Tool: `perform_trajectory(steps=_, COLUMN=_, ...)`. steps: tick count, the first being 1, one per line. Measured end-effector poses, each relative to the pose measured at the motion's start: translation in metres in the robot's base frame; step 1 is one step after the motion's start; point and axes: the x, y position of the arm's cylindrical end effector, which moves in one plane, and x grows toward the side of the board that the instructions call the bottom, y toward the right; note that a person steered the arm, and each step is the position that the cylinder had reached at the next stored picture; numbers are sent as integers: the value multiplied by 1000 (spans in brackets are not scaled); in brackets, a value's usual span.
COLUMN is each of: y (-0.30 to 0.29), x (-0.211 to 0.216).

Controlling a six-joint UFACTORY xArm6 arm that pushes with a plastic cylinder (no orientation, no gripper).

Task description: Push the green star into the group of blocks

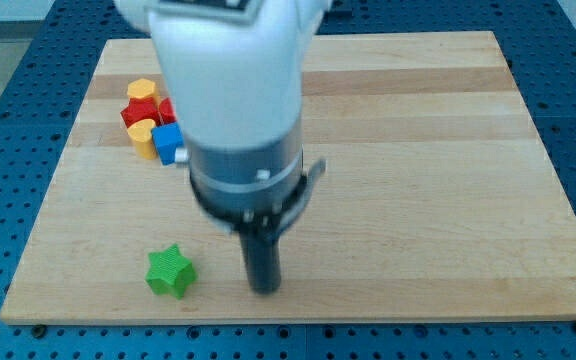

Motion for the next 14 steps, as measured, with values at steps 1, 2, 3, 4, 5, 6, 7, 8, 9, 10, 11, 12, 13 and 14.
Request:
perform_trajectory(steps=1, y=-31, x=2)
perform_trajectory(steps=2, y=-51, x=-21)
perform_trajectory(steps=3, y=-99, x=-8)
perform_trajectory(steps=4, y=-161, x=-23)
perform_trajectory(steps=5, y=-117, x=-19)
perform_trajectory(steps=6, y=-91, x=-11)
perform_trajectory(steps=7, y=-42, x=-16)
perform_trajectory(steps=8, y=-107, x=-34)
perform_trajectory(steps=9, y=-157, x=-51)
perform_trajectory(steps=10, y=-156, x=-101)
perform_trajectory(steps=11, y=-123, x=-102)
perform_trajectory(steps=12, y=-122, x=-102)
perform_trajectory(steps=13, y=-96, x=-81)
perform_trajectory(steps=14, y=-78, x=-119)
